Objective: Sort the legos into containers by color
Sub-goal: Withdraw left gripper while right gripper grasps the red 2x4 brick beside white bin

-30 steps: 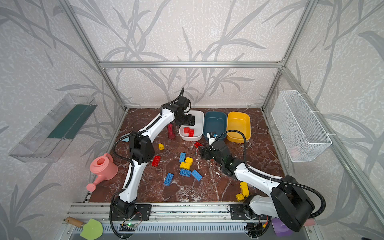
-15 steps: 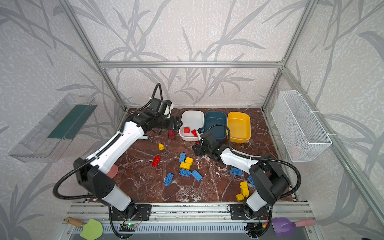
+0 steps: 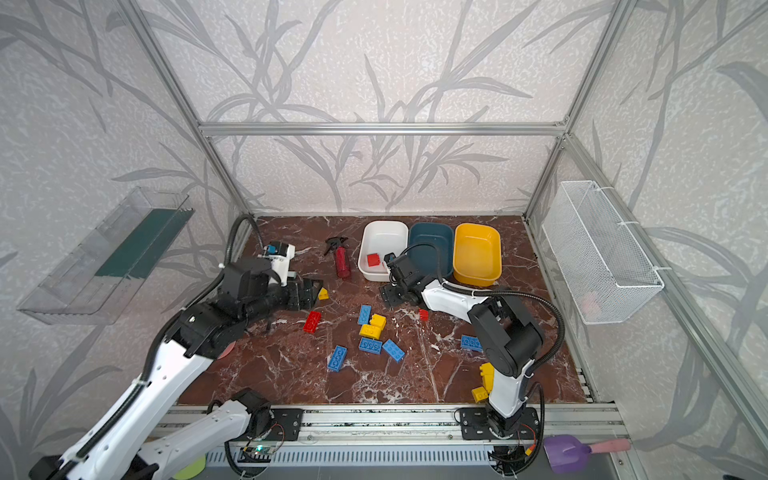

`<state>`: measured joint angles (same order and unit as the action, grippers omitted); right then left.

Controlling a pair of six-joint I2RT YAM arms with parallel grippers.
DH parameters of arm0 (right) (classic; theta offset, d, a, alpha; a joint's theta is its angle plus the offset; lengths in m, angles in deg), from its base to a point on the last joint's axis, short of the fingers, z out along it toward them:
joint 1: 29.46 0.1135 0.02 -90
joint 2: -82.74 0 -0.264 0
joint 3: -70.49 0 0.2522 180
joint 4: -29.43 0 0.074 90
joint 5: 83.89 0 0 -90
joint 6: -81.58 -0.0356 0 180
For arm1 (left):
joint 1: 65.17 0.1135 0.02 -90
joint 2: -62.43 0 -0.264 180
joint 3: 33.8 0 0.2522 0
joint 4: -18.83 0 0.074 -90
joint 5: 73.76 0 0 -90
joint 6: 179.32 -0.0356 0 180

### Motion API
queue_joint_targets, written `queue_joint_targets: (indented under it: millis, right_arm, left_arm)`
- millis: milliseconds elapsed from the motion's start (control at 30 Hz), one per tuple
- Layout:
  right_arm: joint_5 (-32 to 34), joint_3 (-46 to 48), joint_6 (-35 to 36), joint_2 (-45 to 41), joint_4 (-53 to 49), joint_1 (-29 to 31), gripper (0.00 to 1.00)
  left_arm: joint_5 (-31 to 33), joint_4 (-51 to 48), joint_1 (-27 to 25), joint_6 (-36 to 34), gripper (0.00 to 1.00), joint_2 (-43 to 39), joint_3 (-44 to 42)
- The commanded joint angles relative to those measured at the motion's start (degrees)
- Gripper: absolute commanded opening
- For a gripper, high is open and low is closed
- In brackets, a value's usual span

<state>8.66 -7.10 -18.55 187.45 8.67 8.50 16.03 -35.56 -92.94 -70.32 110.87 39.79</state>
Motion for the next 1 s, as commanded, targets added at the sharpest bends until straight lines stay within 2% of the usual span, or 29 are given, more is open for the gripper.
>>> queue_joint_targets:
  millis: [0,100,300,700,833,967]
  right_arm:
    - [2.8,-3.3,2.3,2.5,-2.5,0.2,0.79]
    - [5.2,-5.6,3.1,4.3,-5.5,0.2,0.79]
    - [5.4,-7.5,4.1,6.5,-7.3,0.0,0.79]
    - [0.5,-11.6,4.1,11.0,-11.3,-1.8,0.78]
    - [-0.9,-12.3,2.4,11.9,-12.8,-1.8,0.74]
    - [-1.0,-12.0,2.5,11.9,-12.9,-1.6,0.65]
  left_arm:
    - [2.6,2.0,-0.3,-1.6,0.87,-5.4,-4.3]
    - [2.7,2.7,-0.3,-2.2,0.87,-8.2,-6.9]
    - [1.8,3.4,-0.3,-3.0,0.87,-8.0,-8.8]
    - [1.6,4.6,-0.3,-3.4,0.87,-7.5,-10.7]
    - [1.3,4.4,-0.2,-3.6,0.87,-6.7,-10.6]
    - [1.6,4.2,-0.3,-3.8,0.87,-6.7,-10.6]
